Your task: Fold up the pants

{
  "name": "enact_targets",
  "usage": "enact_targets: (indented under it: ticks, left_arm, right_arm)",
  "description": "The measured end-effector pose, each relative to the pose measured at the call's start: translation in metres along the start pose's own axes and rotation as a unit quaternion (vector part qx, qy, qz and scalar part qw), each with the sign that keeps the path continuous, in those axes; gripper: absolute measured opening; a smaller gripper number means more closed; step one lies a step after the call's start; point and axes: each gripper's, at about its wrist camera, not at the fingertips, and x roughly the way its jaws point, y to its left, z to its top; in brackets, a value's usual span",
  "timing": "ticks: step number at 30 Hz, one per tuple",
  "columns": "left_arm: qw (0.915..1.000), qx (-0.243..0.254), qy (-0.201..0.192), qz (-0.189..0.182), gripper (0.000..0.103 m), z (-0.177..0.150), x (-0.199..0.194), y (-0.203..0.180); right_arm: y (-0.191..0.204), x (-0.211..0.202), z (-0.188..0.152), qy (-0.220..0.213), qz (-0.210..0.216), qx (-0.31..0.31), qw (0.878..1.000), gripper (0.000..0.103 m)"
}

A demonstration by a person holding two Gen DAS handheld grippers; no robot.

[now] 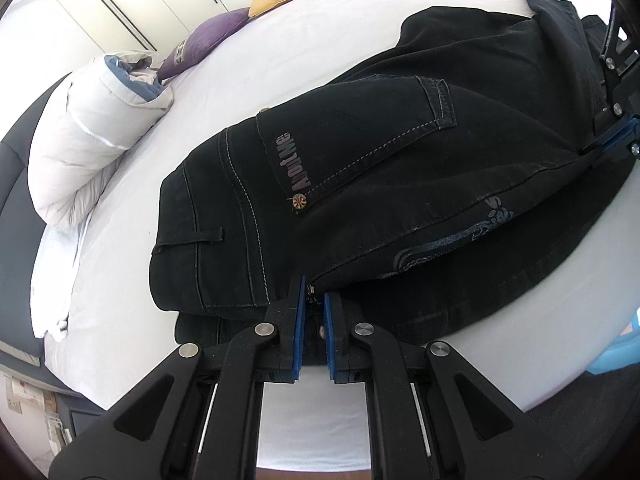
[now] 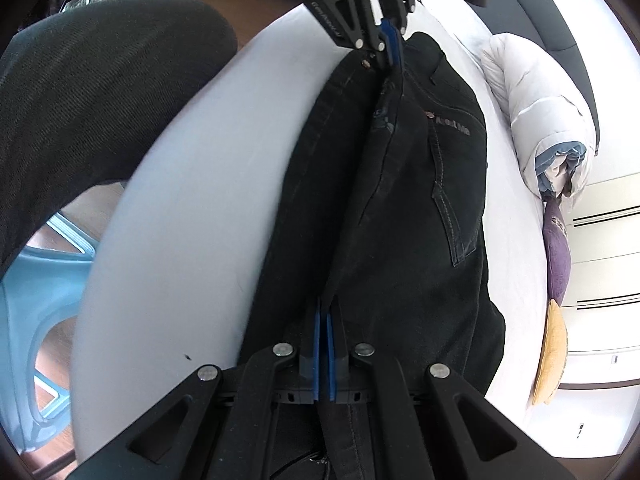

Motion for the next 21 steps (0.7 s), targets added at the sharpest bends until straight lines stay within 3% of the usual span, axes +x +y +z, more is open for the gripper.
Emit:
enact_targets:
  ticks: [8, 15, 19, 21]
  left_arm:
    - [0.9999, -0.009, -0.002, -0.003, 0.008, -0.031, -0.017, -0.007]
    - [0.9999, -0.013, 0.001, -0.005, 0.008, -0.034, -0.020, -0.010]
    - [0.9992, -0.038, 0.010, -0.007, 0.018, -0.042, -0.023, -0.013]
    - [0.9988, -0.043, 0.024, 0.008, 0.032, -0.040, -0.026, -0.009]
  right_arm:
    - [0.005, -0.006, 0.013, -0.005, -0.004, -0.008, 1.000, 0.003]
    - [0.003, 0.003, 0.013, 0.001, -0.008, -0.002, 1.000, 0.003]
    - [0.006, 0.009, 0.018, 0.008, -0.017, 0.004, 1.000, 0.004]
    - [0.009, 0.015, 0.020, 0.012, -0.024, 0.004, 1.000, 0.004]
